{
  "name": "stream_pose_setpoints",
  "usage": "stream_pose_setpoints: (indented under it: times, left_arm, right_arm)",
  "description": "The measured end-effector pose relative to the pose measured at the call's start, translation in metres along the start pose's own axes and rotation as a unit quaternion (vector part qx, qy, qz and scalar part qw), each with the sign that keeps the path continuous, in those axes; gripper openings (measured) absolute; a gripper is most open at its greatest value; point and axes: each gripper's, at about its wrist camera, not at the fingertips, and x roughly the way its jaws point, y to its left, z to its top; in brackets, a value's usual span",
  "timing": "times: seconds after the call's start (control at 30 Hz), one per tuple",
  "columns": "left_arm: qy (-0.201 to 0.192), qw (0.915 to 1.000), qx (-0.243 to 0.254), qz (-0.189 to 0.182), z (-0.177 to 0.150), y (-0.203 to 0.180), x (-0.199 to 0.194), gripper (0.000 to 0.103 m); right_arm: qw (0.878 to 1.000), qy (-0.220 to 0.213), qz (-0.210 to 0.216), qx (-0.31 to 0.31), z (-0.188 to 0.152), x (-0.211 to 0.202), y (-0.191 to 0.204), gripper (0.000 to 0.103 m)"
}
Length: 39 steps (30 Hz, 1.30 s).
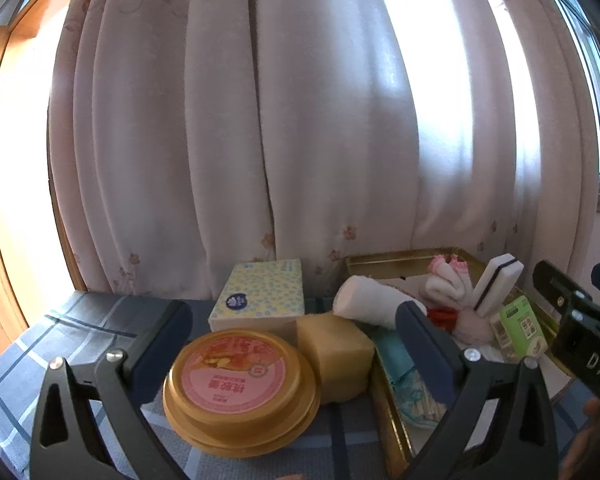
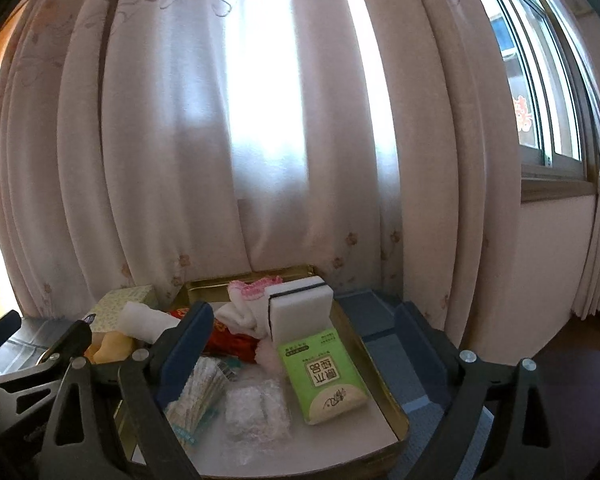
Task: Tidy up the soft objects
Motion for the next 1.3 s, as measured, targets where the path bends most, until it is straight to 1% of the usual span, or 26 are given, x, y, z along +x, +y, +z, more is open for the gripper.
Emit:
stream_pose_setpoints:
  times: [0.2,0.73,1.03,1.3]
  left_arm:
    - [0.005,1.0,0.001,-0.004,0.0,0.001,-0.001,0.103]
    - [0.013,0.9999,0.0,-0.007,0.001,-0.002,0.003,0.103]
    - [0.008,0.9998,0.004,-0.016,0.0,-0.003,0.0,0.103]
    - [0.008,0.9999,0.003,-0.012,0.0,-0.004,0.0,0.103]
  right_arm:
    - [0.999,-0.013,0.0,-0.03,-0.001,-0.007,0.012,0.094]
    - [0.999,-0.021,-0.003,-0.029,-0.001,-0.009,0.011,0.094]
    - [0.999,-0.023,-0.001,-0.03,-0.001,-0.009,0.012,0.094]
    - [0.999,-0.02,0.001,-0.03,-0.001,-0.008,0.011,0.094]
